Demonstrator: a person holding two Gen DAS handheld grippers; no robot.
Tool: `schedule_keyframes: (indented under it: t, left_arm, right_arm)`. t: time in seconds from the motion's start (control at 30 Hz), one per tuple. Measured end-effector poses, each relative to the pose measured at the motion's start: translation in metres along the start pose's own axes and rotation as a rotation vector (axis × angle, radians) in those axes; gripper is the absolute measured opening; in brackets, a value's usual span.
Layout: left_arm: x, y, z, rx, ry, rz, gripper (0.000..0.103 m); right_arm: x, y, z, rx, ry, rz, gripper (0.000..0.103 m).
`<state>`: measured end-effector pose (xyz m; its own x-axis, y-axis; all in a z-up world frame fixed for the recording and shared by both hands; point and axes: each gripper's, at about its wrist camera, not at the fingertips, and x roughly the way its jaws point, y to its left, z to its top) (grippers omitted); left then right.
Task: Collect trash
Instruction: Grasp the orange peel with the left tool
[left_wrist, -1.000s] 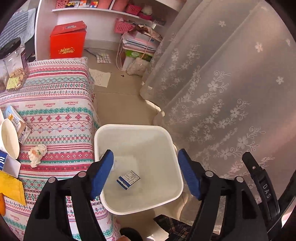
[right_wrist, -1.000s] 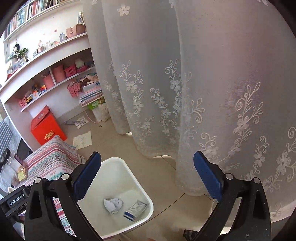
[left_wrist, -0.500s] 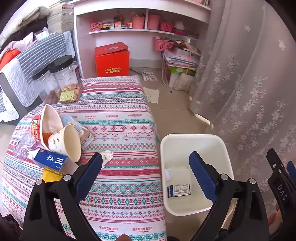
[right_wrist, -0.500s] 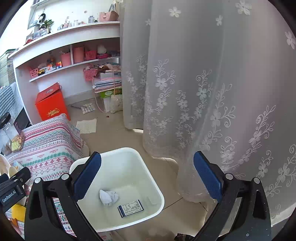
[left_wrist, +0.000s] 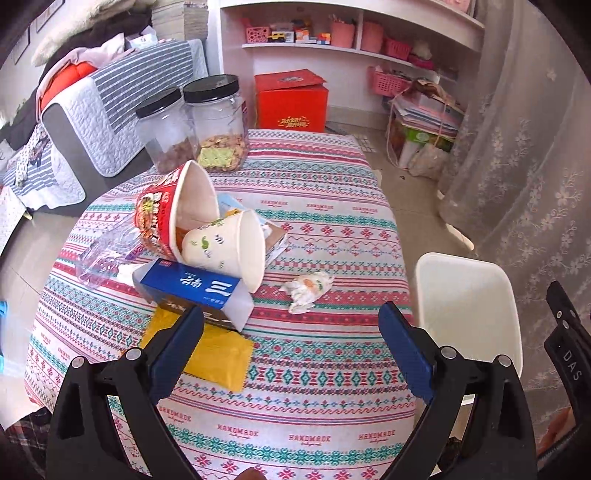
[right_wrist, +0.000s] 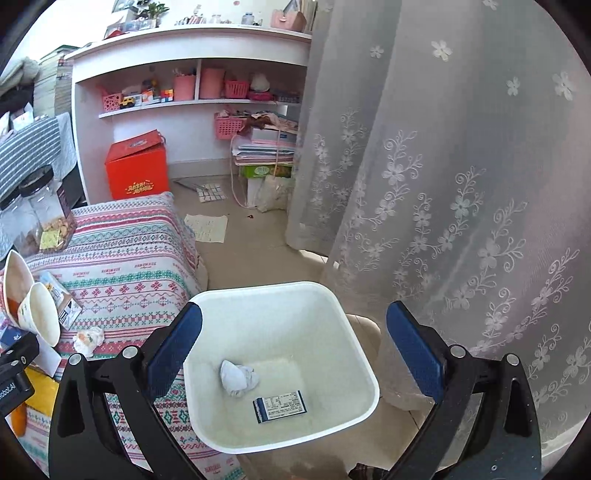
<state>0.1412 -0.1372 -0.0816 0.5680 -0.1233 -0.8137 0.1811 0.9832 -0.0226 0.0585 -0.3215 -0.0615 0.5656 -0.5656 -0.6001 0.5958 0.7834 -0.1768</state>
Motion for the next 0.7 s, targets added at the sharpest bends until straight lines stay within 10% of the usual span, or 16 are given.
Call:
schedule_keyframes:
  t: [0.43, 0.7]
  left_arm:
    - [0.030, 0.095, -0.019, -0.091, 0.137, 0.105, 0.092]
    - [0.063, 0.150, -0.050, -0.073, 0.356, 0.128, 0.092]
  right_arm:
    - [-0.006, 0.082, -0.004, -0.153, 0.019, 0.093, 0.096]
    - [-0.013, 0.125, -0.006, -0.223, 0.029, 0.167, 0.096]
